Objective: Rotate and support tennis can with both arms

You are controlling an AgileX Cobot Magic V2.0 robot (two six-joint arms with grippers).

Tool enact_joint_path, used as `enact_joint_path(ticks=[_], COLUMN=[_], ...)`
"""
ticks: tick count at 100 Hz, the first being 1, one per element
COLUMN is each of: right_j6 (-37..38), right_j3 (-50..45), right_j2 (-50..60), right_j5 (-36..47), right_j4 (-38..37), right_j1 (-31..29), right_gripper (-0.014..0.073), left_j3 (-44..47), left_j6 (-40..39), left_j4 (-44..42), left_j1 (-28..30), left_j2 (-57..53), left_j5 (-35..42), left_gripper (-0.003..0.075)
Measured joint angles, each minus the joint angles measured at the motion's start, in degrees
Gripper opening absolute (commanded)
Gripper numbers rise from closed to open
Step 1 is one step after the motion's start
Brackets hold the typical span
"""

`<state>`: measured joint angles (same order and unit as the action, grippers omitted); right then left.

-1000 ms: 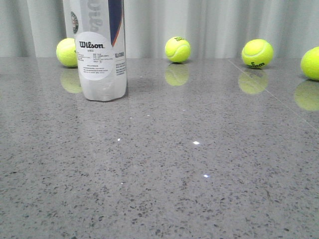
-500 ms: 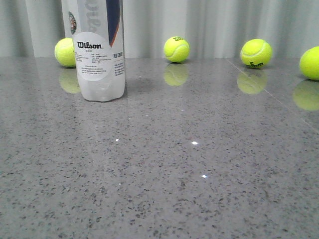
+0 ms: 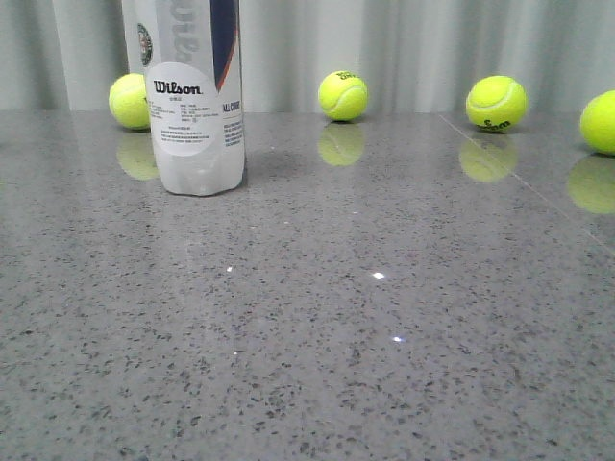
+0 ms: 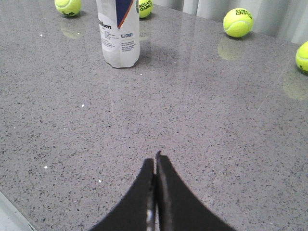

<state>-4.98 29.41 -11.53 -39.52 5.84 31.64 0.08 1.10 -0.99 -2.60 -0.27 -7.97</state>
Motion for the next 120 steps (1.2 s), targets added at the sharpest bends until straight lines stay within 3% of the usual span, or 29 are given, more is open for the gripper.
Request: enact_joint_path(ticks=[59,73,100,120], right_j6=[0.0,0.0,0.33,7.18], right_j3=[-2.02,-6.51,-21.24,-27.71], right_j2=[0.0,0.0,0.0,1.29], right_j5=[1.82,10.61,39.03,43.62], right_j4=[0.0,0.0,0.0,-5.38], right_j1=[-0.54,-3.87,-17.8,-26.87], right_gripper=[-0.006,-0.006,-0.006,-0.006], left_j3=[0.0,0.0,0.0,0.0], left_j6=[-0.1,-0.1,-0.1,-0.1], left_j4=[0.0,0.0,0.0,0.0], left_j1=[0.0,0.0,0.0,0.0], left_j2=[0.0,0.0,0.0,0.0], left_j5=[0.0,0.0,0.0,0.0], left_gripper=[-0.0019,-0.0019,-0.0019,-0.0019])
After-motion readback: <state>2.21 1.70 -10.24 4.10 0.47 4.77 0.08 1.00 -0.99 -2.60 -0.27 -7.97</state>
